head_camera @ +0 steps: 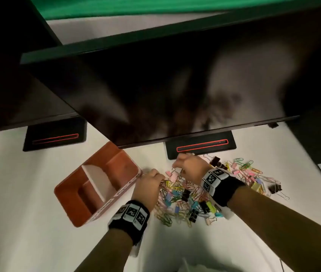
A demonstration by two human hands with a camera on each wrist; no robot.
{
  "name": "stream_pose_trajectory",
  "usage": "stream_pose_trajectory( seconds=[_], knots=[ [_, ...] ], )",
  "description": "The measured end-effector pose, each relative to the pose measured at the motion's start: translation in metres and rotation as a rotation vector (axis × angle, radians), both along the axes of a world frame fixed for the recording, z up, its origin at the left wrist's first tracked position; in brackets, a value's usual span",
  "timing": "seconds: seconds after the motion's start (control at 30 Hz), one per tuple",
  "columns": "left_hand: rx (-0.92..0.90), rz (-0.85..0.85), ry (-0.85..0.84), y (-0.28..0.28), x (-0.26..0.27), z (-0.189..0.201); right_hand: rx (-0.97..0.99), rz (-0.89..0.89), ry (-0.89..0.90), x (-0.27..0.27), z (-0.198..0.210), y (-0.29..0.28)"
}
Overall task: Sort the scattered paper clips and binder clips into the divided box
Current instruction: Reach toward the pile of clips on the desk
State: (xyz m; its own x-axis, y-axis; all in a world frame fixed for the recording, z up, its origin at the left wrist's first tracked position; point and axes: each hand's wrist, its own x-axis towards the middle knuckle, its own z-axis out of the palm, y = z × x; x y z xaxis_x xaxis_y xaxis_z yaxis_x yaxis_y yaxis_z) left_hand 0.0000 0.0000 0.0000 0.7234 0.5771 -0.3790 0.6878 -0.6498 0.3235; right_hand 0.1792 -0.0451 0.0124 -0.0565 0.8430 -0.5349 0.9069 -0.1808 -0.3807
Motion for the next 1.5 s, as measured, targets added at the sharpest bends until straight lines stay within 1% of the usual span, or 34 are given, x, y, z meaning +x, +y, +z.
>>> stream_pose_trajectory(
  seconds=[0.1,0.23,0.37,0.43,0.5,0.63,0.7,0.8,0.87,0.93,1.07,1.17,1.23,1.4,1.43,1.5],
  knots=[
    [-0.051,0.057,-0.03,0.005,-0.001,-0.004,-0.033,-0.076,0.016,0.002,-0.004,-0.005],
    [-0.104,0.067,-0.027,0.006,0.003,-0.003,-0.092,-0.168,-0.011,-0.001,-0.002,-0.012],
    [-0.159,0.11,-0.072,0.007,0.003,-0.002,-0.134,-0.246,0.031,-0.001,-0.002,-0.02],
    [-0.17,0.144,-0.121,0.005,0.001,0.003,-0.103,-0.322,0.077,0.0,-0.002,-0.028],
    [-0.143,0.156,-0.172,0.004,-0.001,0.012,-0.057,-0.404,0.14,0.001,0.0,-0.036],
    [-0.13,0.132,-0.313,-0.001,-0.011,0.038,0.075,-0.435,0.154,0.008,0.01,-0.049],
    [-0.143,0.173,-0.385,-0.002,-0.02,0.053,0.132,-0.418,0.154,0.009,0.018,-0.051],
    [-0.144,0.28,-0.468,0.002,-0.037,0.076,0.198,-0.362,0.191,0.001,0.04,-0.044],
    [-0.16,0.367,-0.513,0.01,-0.051,0.09,0.272,-0.298,0.222,-0.013,0.058,-0.03],
    [-0.158,0.47,-0.522,0.021,-0.065,0.103,0.349,-0.239,0.273,-0.032,0.07,-0.01],
    [-0.207,0.648,-0.594,0.04,-0.088,0.112,0.435,-0.196,0.378,-0.075,0.082,0.035],
    [-0.227,0.689,-0.599,0.05,-0.101,0.11,0.42,-0.147,0.423,-0.104,0.08,0.058],
    [-0.276,0.708,-0.621,0.052,-0.107,0.108,0.394,-0.132,0.429,-0.117,0.075,0.065],
    [-0.287,0.691,-0.605,0.052,-0.116,0.102,0.294,-0.039,0.35,-0.126,0.058,0.07],
    [-0.283,0.684,-0.598,0.052,-0.117,0.101,0.286,-0.041,0.371,-0.125,0.057,0.069],
    [-0.281,0.671,-0.588,0.052,-0.117,0.101,0.284,-0.07,0.468,-0.123,0.055,0.067]
  ],
)
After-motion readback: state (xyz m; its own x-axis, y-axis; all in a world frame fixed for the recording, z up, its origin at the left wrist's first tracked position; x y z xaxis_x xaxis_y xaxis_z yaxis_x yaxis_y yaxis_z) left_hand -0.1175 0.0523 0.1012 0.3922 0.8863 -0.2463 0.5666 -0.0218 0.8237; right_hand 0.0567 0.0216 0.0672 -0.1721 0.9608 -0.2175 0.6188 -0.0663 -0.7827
